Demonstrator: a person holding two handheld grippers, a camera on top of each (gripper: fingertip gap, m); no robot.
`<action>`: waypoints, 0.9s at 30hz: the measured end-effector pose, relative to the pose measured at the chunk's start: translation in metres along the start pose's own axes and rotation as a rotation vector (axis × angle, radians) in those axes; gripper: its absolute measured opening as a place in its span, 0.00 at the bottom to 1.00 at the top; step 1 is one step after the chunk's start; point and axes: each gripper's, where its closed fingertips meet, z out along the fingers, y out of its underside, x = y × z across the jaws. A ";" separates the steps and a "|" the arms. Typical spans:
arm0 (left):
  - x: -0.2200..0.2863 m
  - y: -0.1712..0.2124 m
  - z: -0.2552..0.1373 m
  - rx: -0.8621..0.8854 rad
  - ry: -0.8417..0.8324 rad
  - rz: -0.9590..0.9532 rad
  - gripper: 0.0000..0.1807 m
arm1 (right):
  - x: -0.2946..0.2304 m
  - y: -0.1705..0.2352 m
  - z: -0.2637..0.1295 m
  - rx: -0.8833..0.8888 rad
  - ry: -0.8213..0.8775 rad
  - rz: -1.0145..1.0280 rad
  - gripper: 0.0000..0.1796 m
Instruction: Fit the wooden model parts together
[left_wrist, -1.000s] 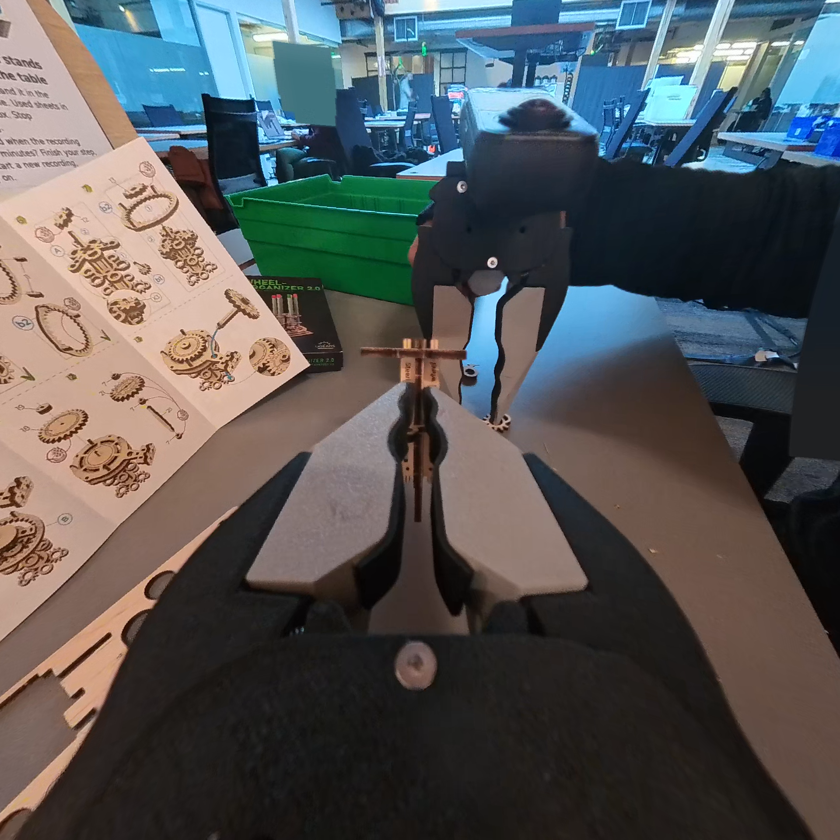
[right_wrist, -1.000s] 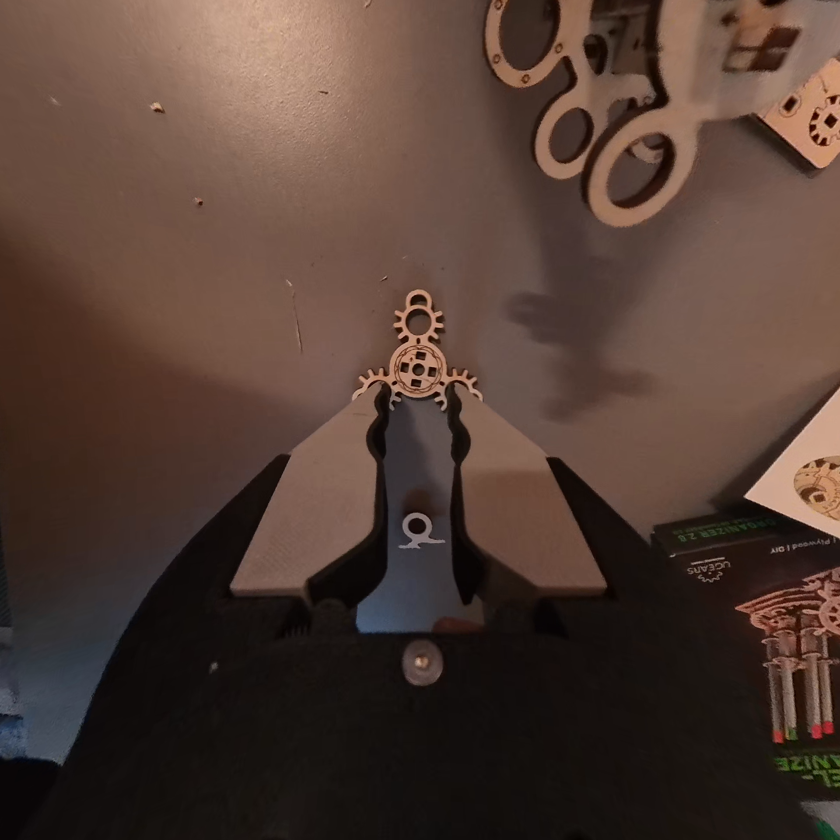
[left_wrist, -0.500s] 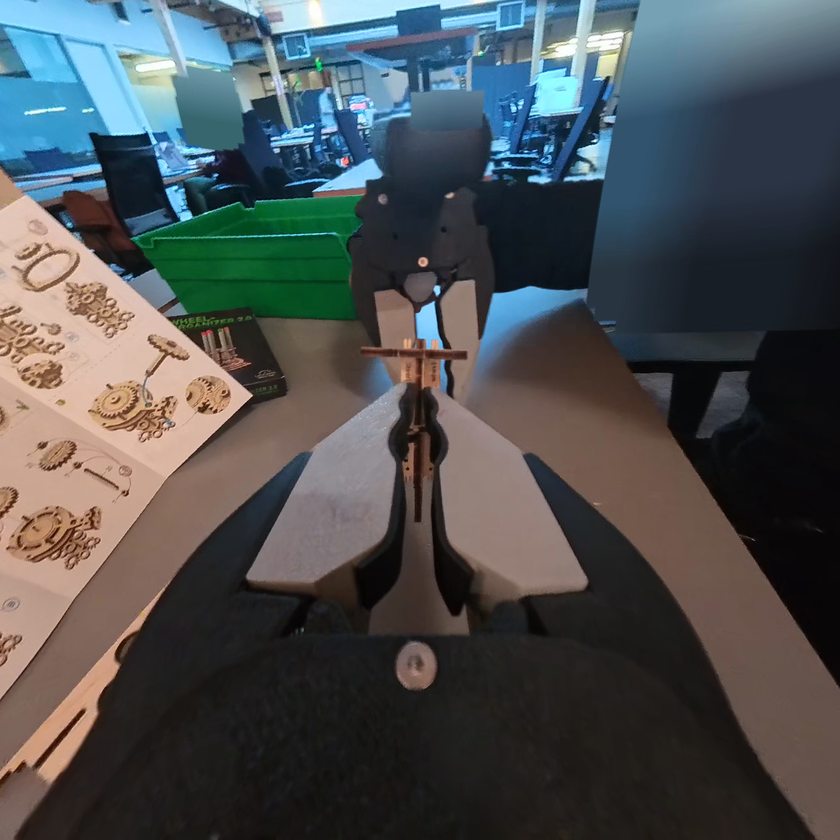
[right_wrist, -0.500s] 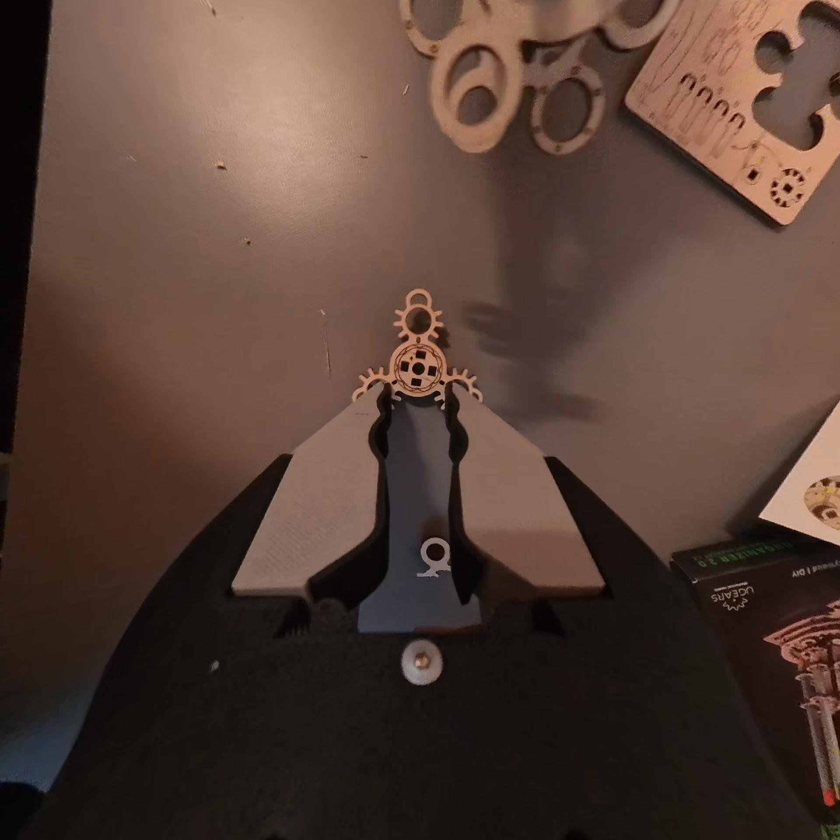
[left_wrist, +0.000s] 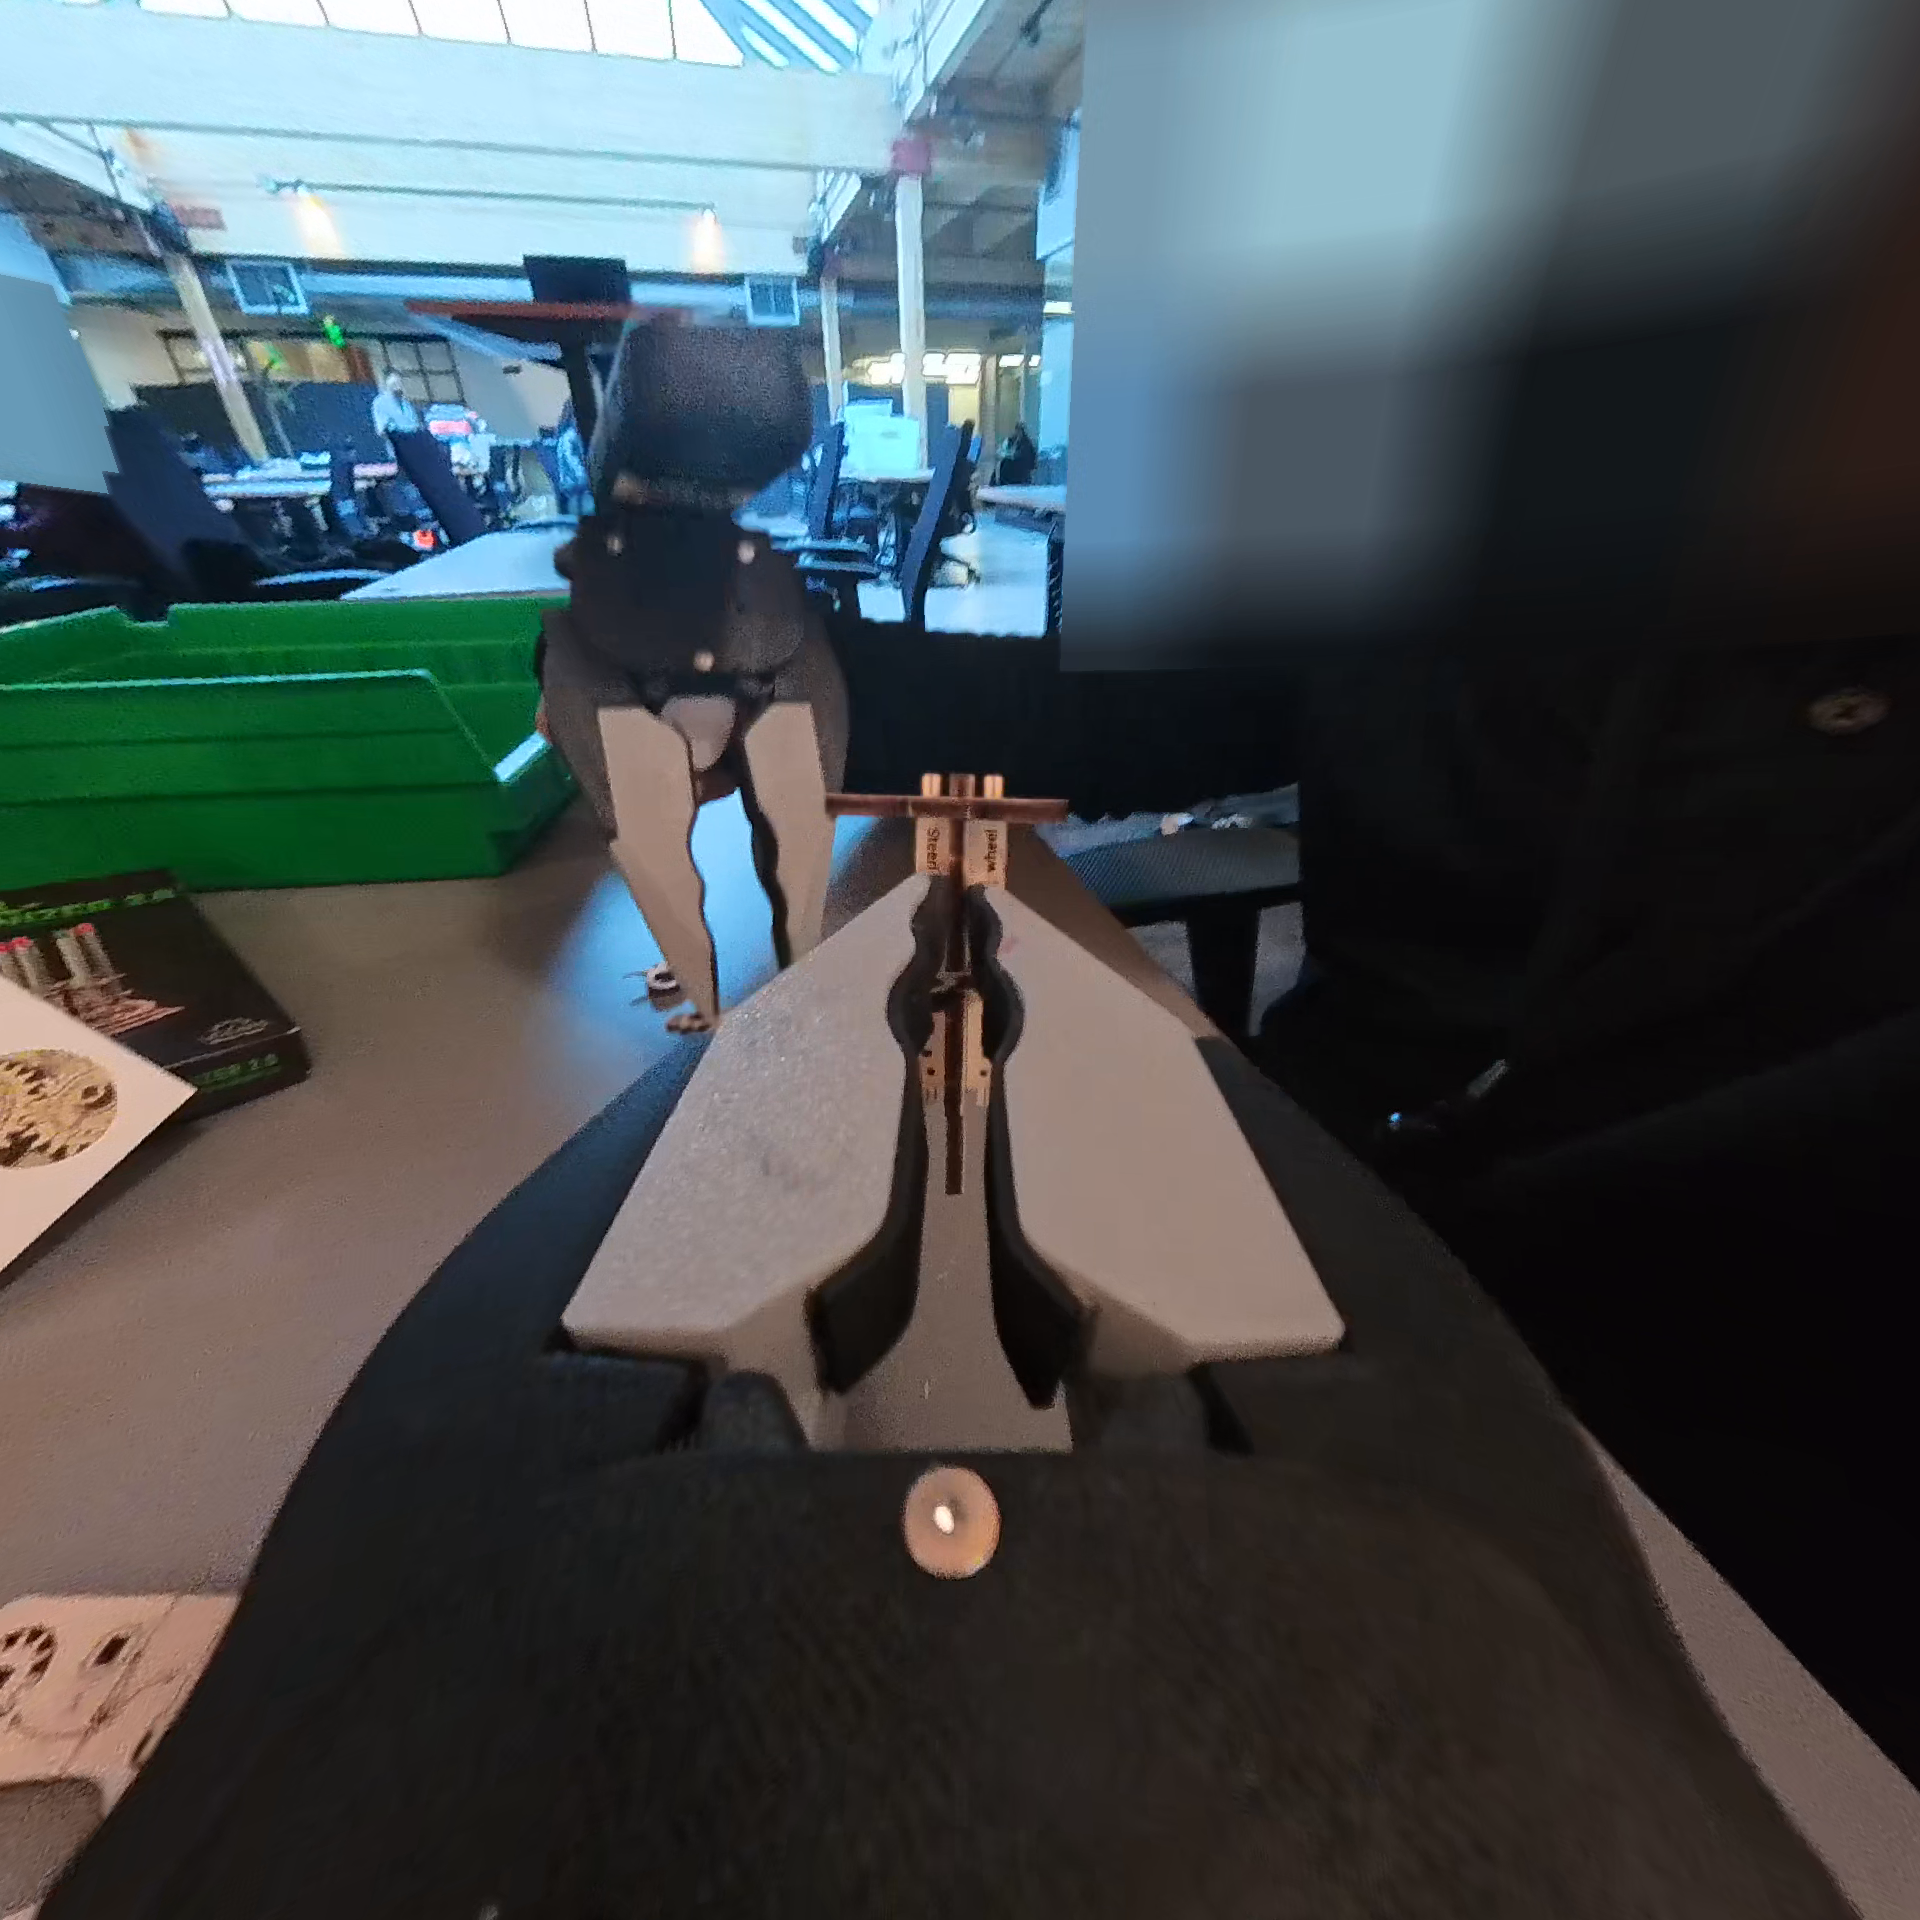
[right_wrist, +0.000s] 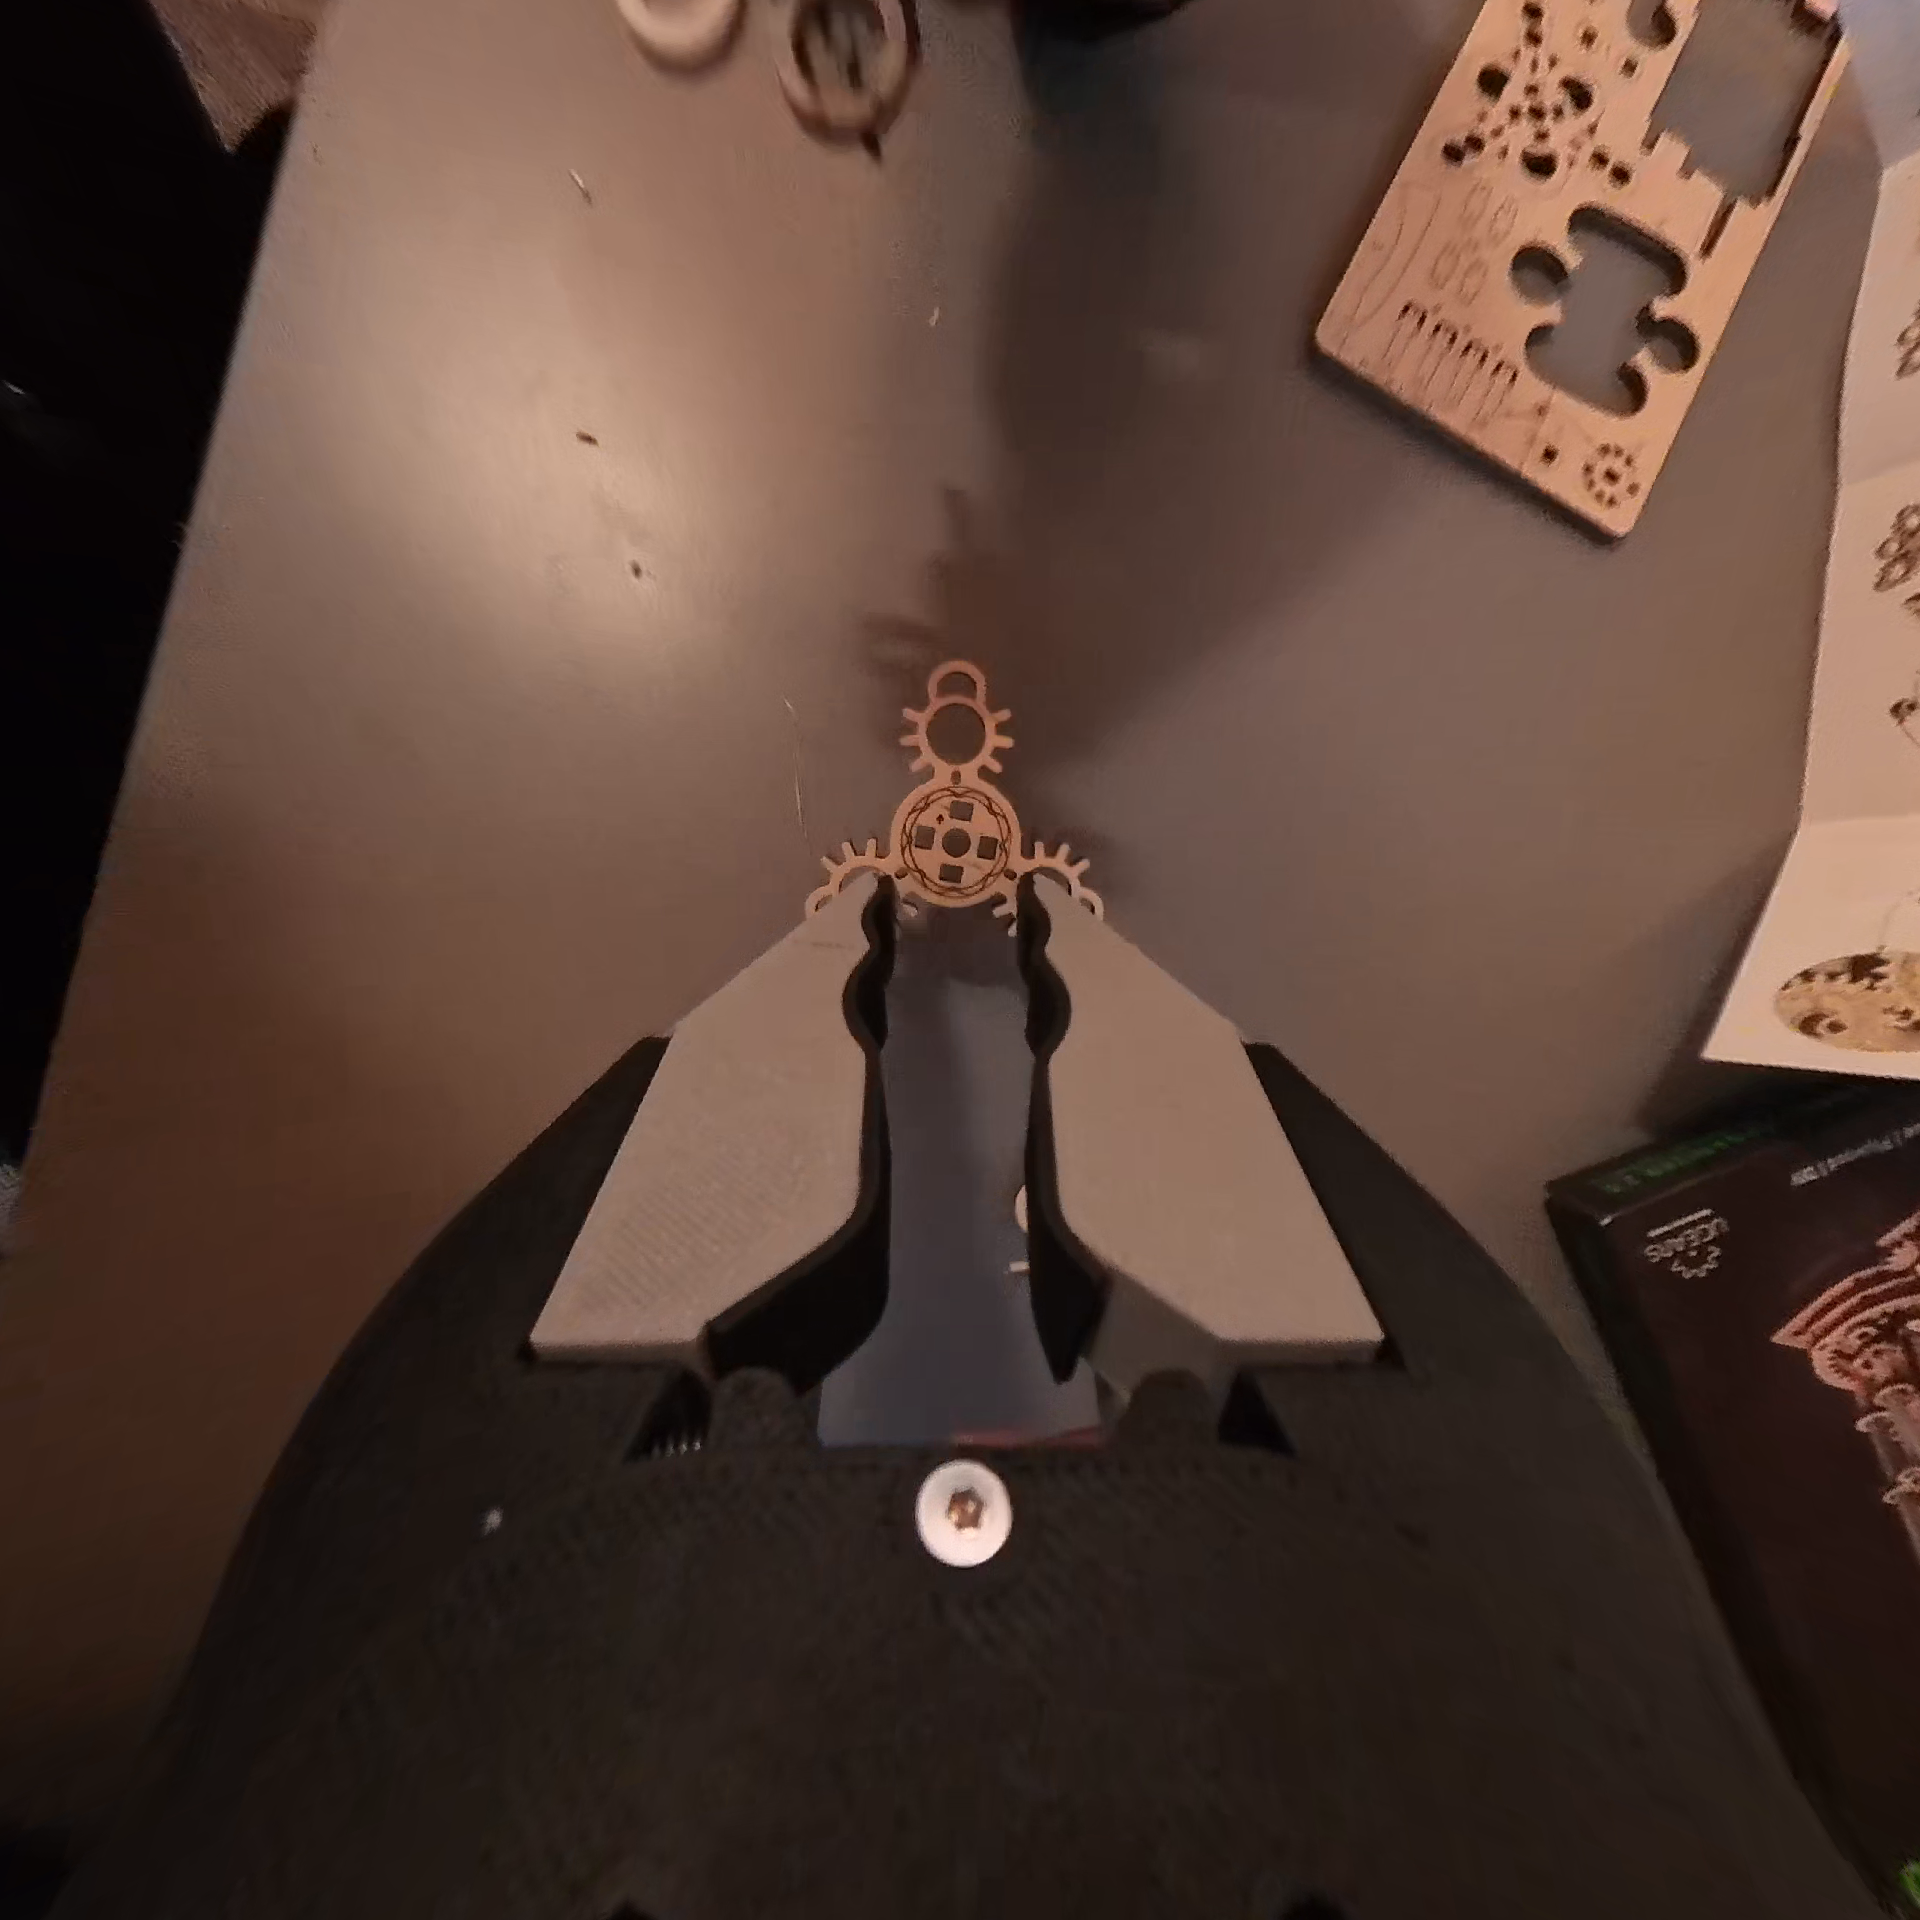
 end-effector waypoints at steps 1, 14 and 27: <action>0.002 -0.003 -0.001 0.023 0.014 -0.005 0.00 | 0.000 0.004 0.002 -0.011 -0.001 0.003 0.11; 0.004 -0.009 -0.001 0.070 0.044 -0.048 0.00 | -0.001 0.009 0.004 0.001 0.011 0.003 0.11; -0.009 -0.003 0.007 0.030 -0.023 -0.123 0.00 | 0.008 0.003 -0.008 0.047 0.039 0.052 0.17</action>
